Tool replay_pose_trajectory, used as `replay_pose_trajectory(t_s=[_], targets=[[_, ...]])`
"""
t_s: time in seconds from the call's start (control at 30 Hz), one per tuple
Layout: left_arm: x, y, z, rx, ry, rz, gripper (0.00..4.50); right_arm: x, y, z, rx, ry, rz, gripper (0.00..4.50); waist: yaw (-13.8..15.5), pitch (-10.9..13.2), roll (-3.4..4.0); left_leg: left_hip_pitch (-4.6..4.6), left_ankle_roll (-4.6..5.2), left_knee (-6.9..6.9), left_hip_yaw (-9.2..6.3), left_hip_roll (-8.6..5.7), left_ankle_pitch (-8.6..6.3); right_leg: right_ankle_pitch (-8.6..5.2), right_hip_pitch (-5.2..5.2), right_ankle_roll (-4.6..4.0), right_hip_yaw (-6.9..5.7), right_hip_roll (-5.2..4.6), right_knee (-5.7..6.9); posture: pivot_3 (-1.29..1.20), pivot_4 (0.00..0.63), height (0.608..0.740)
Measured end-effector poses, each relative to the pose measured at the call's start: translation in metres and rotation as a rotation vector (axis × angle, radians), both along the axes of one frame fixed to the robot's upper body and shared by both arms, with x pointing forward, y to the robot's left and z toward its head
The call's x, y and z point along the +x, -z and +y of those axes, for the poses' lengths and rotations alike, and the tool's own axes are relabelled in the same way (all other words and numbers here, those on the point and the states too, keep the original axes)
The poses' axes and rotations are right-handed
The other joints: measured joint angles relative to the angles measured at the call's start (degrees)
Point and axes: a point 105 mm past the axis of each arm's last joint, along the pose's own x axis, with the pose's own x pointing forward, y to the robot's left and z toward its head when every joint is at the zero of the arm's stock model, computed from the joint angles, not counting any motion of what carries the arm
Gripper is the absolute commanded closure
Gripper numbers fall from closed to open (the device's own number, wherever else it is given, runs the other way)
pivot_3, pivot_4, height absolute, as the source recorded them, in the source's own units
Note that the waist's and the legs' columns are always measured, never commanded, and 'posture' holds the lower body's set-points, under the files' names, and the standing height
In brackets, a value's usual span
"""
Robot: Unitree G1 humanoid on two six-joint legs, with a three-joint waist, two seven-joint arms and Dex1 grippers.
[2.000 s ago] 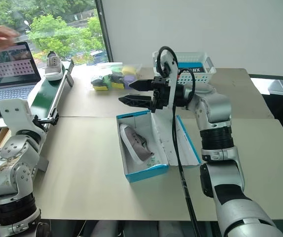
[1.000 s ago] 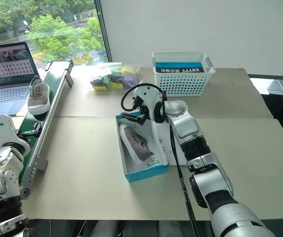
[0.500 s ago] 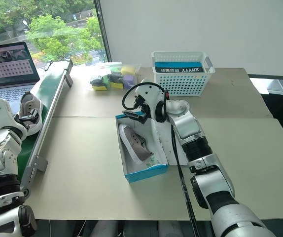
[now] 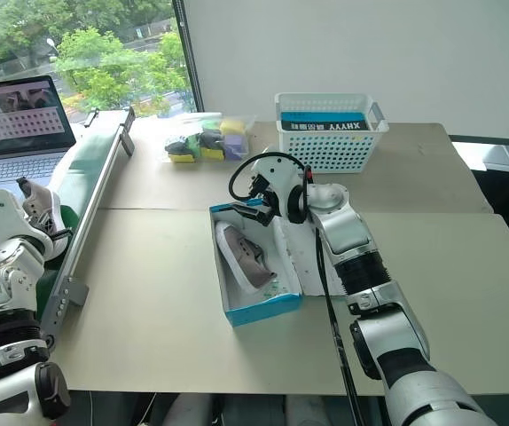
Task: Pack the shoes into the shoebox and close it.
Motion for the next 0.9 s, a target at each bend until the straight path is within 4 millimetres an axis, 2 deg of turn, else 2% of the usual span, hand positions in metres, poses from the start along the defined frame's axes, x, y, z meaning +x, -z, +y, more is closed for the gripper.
replay_pose_trajectory(t_s=[0.13, 0.23, 0.33, 0.43, 0.53, 0.63, 0.67, 0.7, 0.8, 0.9], targets=[[0.009, -0.017, -0.019, 0.032, 0.063, -0.053, 4.50, 0.000, -0.002, 0.000, 0.003, 0.001, -0.003, 0.00, -0.1, 0.0, -0.03, -0.20, 0.00, 0.00, -0.01, 0.00, 0.00, 0.01, -0.13, -0.01, -0.01, 0.00, 0.01, 0.00, 0.150, 0.740], [0.017, -0.044, -0.043, 0.085, 0.144, -0.132, 4.50, 0.001, -0.002, -0.001, 0.022, 0.013, 0.015, 0.00, -0.1, 0.0, -0.03, -0.28, 0.00, 0.00, -0.01, 0.00, 0.00, 0.01, -0.15, -0.02, -0.02, -0.01, 0.03, 0.00, 0.150, 0.740], [0.020, -0.066, -0.072, 0.128, 0.251, -0.209, 4.50, 0.002, -0.007, -0.002, 0.127, 0.029, 0.078, 0.00, -0.1, 0.0, -0.03, -0.30, 0.00, 0.00, 0.00, 0.00, 0.00, 0.01, -0.14, -0.02, -0.02, -0.01, 0.04, 0.00, 0.150, 0.740], [0.023, -0.073, -0.115, 0.146, 0.368, -0.261, 4.50, 0.005, -0.022, -0.004, 0.325, 0.055, 0.188, 0.00, -0.1, 0.0, -0.04, -0.34, 0.00, 0.01, 0.00, 0.00, 0.00, 0.02, -0.14, -0.03, -0.02, -0.02, 0.05, 0.00, 0.150, 0.740], [0.023, -0.076, -0.167, 0.131, 0.490, -0.301, 4.50, 0.009, -0.053, -0.009, 0.508, 0.069, 0.242, 0.00, 0.0, 0.0, -0.04, -0.35, 0.01, 0.01, -0.01, 0.00, 0.00, 0.02, -0.14, -0.03, -0.02, -0.02, 0.05, 0.00, 0.150, 0.740], [0.021, -0.074, -0.203, 0.080, 0.564, -0.313, 4.50, 0.014, -0.064, -0.016, 0.615, 0.104, 0.292, 0.00, -0.1, 0.0, -0.04, -0.34, 0.03, 0.01, 0.01, 0.00, -0.02, 0.02, -0.12, -0.03, -0.02, -0.01, 0.05, 0.00, 0.150, 0.740], [0.021, -0.074, -0.221, 0.049, 0.601, -0.317, 4.50, 0.020, -0.062, -0.022, 0.654, 0.145, 0.338, 0.00, -0.1, 0.0, -0.04, -0.35, 0.03, 0.01, 0.03, -0.01, -0.01, 0.02, -0.12, -0.03, -0.01, -0.02, 0.04, 0.00, 0.150, 0.740], [0.021, -0.074, -0.230, 0.038, 0.624, -0.319, 4.50, 0.023, -0.059, -0.025, 0.667, 0.166, 0.361, 0.00, 0.0, 0.0, -0.04, -0.36, 0.03, 0.03, 0.03, -0.01, -0.01, 0.02, -0.12, -0.03, -0.01, -0.02, 0.03, 0.00, 0.150, 0.740], [0.017, -0.082, -0.272, 0.003, 0.740, -0.343, 4.50, 0.030, -0.044, -0.026, 0.684, 0.226, 0.449, 0.00, -0.2, 0.0, -0.04, -0.36, 0.04, 0.05, 0.06, -0.01, -0.01, 0.02, -0.13, -0.03, 0.01, -0.01, 0.02, 0.00, 0.150, 0.740], [0.014, -0.096, -0.291, -0.035, 0.779, -0.391, 4.50, 0.033, -0.038, -0.029, 0.714, 0.259, 0.490, 0.00, -0.4, 0.0, -0.04, -0.36, 0.05, 0.05, 0.09, -0.01, -0.01, 0.02, -0.14, -0.03, 0.04, 0.01, 0.02, 0.00, 0.150, 0.740]])
